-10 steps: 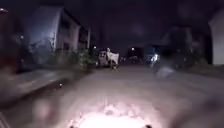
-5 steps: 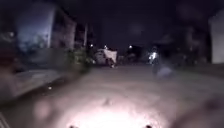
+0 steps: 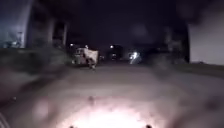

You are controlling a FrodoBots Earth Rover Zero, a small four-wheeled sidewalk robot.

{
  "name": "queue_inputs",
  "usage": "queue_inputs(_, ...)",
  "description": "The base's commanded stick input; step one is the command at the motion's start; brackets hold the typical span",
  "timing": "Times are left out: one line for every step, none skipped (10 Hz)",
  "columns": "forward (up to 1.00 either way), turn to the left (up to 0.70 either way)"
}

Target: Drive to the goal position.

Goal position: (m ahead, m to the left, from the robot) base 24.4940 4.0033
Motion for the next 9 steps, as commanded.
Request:
queue_inputs(0.70,0.00)
queue_inputs(0.70,0.00)
queue_inputs(0.70,0.00)
queue_inputs(0.70,0.00)
queue_inputs(0.70,0.00)
queue_inputs(0.70,0.00)
queue_inputs(0.70,0.00)
queue_inputs(0.70,0.00)
queue_inputs(0.70,0.00)
